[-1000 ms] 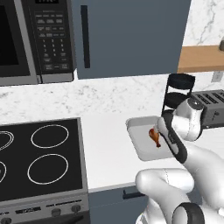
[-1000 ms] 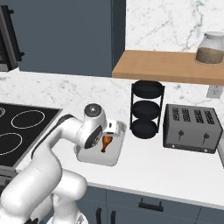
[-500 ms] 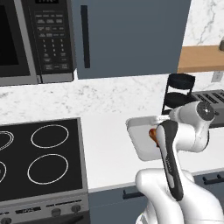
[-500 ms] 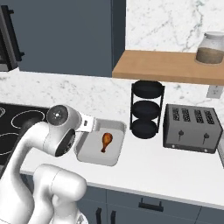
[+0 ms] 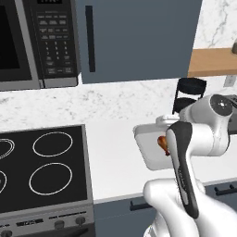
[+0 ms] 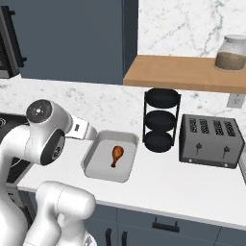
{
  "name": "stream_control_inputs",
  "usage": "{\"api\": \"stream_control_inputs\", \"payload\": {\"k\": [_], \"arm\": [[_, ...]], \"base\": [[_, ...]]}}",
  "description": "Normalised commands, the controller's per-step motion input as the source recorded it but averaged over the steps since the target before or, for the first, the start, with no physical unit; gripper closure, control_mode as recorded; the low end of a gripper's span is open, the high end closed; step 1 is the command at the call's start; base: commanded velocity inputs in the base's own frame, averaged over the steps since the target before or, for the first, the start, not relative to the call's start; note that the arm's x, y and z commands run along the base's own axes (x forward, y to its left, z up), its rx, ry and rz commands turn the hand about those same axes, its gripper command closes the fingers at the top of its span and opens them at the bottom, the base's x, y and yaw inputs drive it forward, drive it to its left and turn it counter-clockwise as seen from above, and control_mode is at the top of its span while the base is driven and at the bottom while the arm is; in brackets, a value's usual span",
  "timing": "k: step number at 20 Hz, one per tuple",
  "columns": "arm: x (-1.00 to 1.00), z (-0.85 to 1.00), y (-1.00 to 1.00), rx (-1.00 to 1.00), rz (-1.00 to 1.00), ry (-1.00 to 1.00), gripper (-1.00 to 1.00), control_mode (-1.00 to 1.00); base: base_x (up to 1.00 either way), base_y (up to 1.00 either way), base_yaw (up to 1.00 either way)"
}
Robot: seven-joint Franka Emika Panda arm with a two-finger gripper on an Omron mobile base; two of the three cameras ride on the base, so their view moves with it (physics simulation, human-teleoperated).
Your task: Place one avocado and one chicken drumstick in each tupperware on the nearby counter, to pack two identical lunches.
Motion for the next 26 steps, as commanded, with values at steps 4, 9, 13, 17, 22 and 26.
{"api": "stream_control_inputs", "payload": {"k": [4,9,13,17,22,26], "arm": [[-0.07,0.0,-0.01,0.0,0.0,-0.04,-1.0,-1.0],[0.0,0.0,0.0,0.0,0.0,0.0,-1.0,1.0],[0.0,0.0,0.0,0.0,0.0,0.0,-1.0,1.0],[0.0,0.0,0.0,0.0,0.0,0.0,-1.0,1.0],[0.0,0.0,0.0,0.0,0.0,0.0,-1.0,1.0],[0.0,0.0,0.0,0.0,0.0,0.0,-1.0,1.0]], "base": [[0.0,0.0,0.0],[-0.98,-0.4,0.0],[-1.0,-0.92,-0.04],[-0.41,-1.0,-0.11],[-0.05,-1.0,-0.07],[-0.45,-1.0,0.0]]}}
